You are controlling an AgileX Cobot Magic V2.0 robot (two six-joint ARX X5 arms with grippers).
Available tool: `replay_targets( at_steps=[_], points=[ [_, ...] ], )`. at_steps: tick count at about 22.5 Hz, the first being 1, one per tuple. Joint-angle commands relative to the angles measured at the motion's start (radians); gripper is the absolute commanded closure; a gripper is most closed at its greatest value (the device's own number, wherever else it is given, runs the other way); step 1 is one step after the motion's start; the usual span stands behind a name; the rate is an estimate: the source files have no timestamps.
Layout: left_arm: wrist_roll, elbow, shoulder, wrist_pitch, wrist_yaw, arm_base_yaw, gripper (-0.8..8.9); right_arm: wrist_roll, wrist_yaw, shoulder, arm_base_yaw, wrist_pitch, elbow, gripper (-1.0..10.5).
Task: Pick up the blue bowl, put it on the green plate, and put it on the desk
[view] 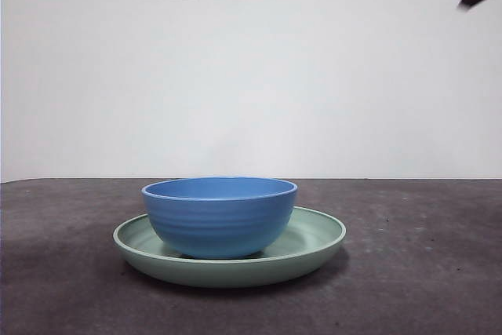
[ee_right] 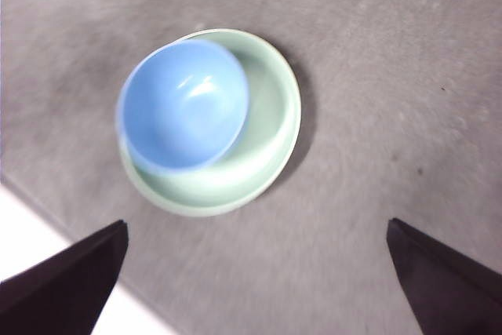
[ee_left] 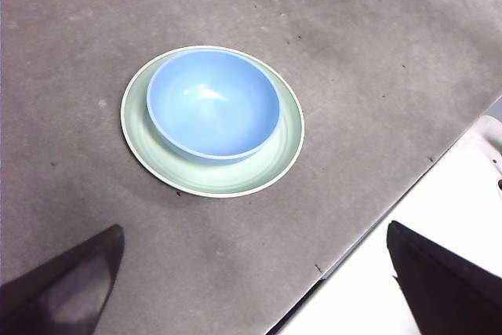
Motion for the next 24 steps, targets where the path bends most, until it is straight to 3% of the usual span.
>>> replay_targets(
  at_steps=[1, 6, 12, 13, 14, 15, 16, 24],
  points=[
    [-0.003, 0.014, 0.004, 0.026, 0.005, -0.006, 2.82, -0.024, 0.002, -0.074, 0.006, -0.048, 0.018, 3.4],
    [-0.003, 0.014, 0.004, 0.065, 0.005, -0.006, 2.82, -0.051, 0.0, -0.208, 0.006, -0.133, 0.017, 3.5],
    [-0.003, 0.014, 0.004, 0.085, 0.005, -0.006, 2.85, -0.05, 0.0, -0.237, 0.006, -0.138, 0.017, 3.8],
    [0.0, 0.014, 0.004, 0.084, 0.004, -0.006, 3.2, -0.05, -0.001, -0.234, 0.006, -0.138, 0.017, 4.6],
    [0.008, 0.014, 0.004, 0.084, 0.004, -0.006, 4.6, -0.05, -0.002, -0.234, 0.006, -0.138, 0.017, 6.6],
    [0.019, 0.014, 0.004, 0.084, 0.005, -0.006, 6.88, -0.05, -0.001, -0.234, 0.006, -0.138, 0.015, 9.1],
    [0.024, 0.014, 0.004, 0.085, 0.005, -0.006, 8.01, -0.051, -0.001, -0.234, 0.006, -0.137, 0.015, 9.2],
    [0.024, 0.014, 0.004, 0.084, 0.005, -0.006, 7.87, -0.047, 0.0, -0.235, 0.006, -0.129, 0.015, 9.3]
  ],
)
